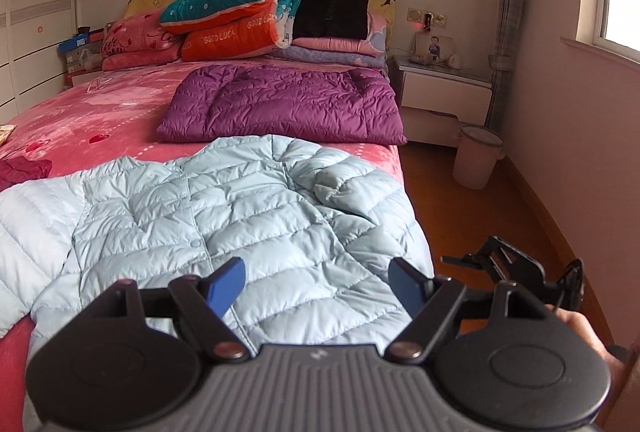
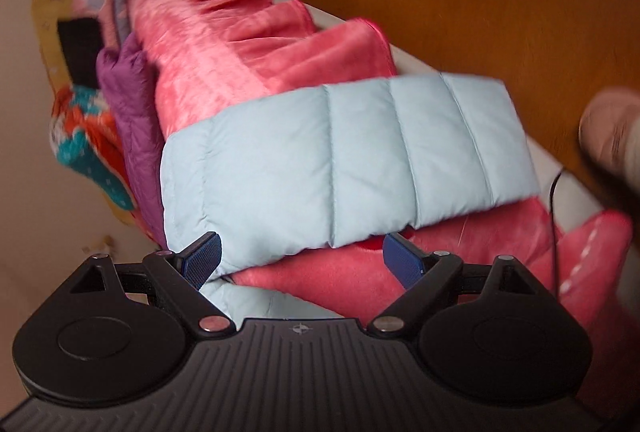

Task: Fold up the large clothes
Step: 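Grasp the light blue jacket side edge with the right gripper and lift it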

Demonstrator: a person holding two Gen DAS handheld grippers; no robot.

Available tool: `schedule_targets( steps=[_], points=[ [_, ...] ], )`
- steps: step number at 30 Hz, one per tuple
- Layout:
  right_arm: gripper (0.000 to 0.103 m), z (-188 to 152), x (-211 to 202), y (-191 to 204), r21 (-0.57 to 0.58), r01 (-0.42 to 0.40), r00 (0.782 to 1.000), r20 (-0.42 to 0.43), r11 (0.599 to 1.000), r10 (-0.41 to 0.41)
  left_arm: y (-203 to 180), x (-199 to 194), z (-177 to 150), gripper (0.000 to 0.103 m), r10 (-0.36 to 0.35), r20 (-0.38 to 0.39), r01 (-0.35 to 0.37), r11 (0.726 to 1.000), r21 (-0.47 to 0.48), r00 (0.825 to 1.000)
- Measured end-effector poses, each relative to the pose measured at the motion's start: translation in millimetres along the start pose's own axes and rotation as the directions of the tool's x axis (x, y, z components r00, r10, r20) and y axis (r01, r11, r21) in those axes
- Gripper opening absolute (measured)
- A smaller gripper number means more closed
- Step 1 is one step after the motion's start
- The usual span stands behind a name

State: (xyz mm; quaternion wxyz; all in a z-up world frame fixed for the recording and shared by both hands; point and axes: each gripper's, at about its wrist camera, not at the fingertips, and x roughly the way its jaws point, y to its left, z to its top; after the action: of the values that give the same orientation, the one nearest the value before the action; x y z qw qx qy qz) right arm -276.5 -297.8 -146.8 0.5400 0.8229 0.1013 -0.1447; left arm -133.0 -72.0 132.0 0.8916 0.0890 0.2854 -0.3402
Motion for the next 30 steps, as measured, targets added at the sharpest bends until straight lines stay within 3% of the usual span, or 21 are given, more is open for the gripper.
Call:
schedule_targets(
  steps=[4, 9, 13, 14, 18, 21, 25, 30],
  points=[
    [0.103, -4, 14, -8, 0.074, -0.038, 0.999, 0.0, 0.997, 0.038, 0, 1, 0, 0.078, 0.021, -0.011, -0.021, 1.0, 0.004, 1.0],
    [0.103, 4, 22, -11, 0.106, -0.06, 0.995, 0.086, 0.993, 0.05, 3, 12, 4, 0.078, 0.038, -0.02, -0.038, 0.999, -0.002, 0.999],
    [0.102, 8, 31, -4, 0.034, -0.018, 0.99, 0.137, 0.999, 0.013, 9, 25, 8, 0.078, 0.029, -0.015, -0.03, 0.999, -0.022, 0.999],
    [0.099, 10, 28, -5, 0.019, -0.005, 0.989, 0.148, 1.0, 0.002, 12, 29, 9, 0.078, 0.026, -0.014, -0.027, 0.999, -0.029, 1.0],
    [0.064, 19, 23, -5, -0.015, -0.015, 0.978, 0.208, 1.0, 0.018, 28, 43, 14, 0.079, 0.023, 0.002, -0.023, 0.996, -0.082, 1.0],
    [0.047, 24, 28, 4, -0.065, -0.01, 0.973, 0.231, 0.998, 0.025, 46, 53, 16, 0.079, 0.034, 0.016, -0.032, 0.99, -0.137, 0.999],
    [0.031, 28, 29, 19, -0.156, 0.047, 0.957, 0.291, 0.987, 0.0, 72, 64, 19, 0.079, 0.064, 0.041, -0.055, 0.978, -0.203, 0.997],
    [0.026, 30, 29, 41, -0.259, 0.153, 0.929, 0.366, 0.954, -0.05, 100, 79, 25, 0.079, 0.1, 0.078, -0.078, 0.967, -0.244, 0.992]
  ],
)
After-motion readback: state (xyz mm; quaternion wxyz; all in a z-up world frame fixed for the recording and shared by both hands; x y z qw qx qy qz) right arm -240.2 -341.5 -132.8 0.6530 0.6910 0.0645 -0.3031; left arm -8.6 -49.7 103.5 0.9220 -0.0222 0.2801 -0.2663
